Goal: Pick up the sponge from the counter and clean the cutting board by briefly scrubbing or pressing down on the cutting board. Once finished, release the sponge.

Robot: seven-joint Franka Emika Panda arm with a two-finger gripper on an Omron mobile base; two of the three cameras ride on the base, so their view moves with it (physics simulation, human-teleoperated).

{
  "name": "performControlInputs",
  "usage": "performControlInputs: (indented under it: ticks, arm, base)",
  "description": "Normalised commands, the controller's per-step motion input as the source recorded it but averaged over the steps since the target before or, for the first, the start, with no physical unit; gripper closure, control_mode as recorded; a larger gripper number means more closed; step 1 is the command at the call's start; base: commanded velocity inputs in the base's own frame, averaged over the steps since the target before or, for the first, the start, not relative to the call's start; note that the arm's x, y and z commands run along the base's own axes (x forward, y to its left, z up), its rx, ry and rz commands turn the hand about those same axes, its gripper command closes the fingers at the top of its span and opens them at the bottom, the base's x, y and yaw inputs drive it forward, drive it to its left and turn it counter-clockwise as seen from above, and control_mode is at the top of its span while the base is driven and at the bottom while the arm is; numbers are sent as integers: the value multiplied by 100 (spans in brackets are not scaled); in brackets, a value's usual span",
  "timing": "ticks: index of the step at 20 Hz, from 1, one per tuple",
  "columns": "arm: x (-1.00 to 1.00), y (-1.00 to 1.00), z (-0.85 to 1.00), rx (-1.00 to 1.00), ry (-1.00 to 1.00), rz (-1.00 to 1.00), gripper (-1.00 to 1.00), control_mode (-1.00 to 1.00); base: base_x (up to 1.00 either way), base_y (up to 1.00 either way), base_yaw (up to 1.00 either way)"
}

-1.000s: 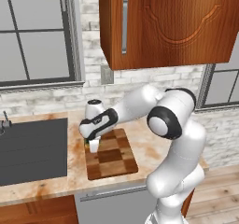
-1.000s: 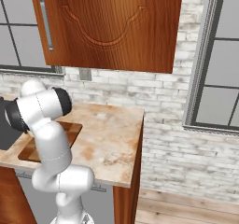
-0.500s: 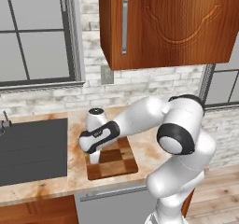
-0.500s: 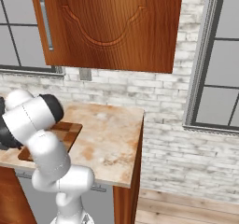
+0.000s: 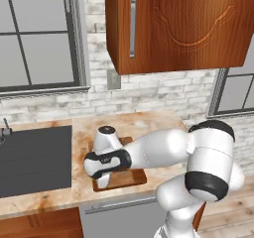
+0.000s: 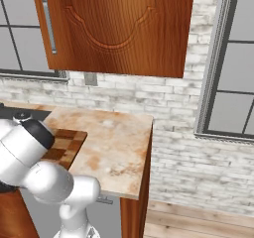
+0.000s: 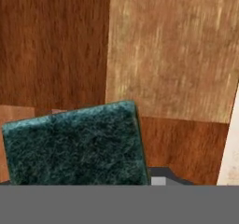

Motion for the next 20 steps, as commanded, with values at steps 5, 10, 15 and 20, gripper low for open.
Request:
performControlInputs:
  ticks: [5, 10, 15, 20]
  arm:
    - [-100, -20, -51, 2, -1, 0, 100, -100]
    - [-100, -33, -36, 5, -1, 0, 100, -100]
    - [-27, -91, 8, 1, -1, -12, 100, -100]
    - [31, -95, 29, 0, 0, -15, 100, -100]
  base:
    - [0, 0, 0]
    - [0, 0, 0]
    - [0, 0, 0]
    - [0, 0, 0]
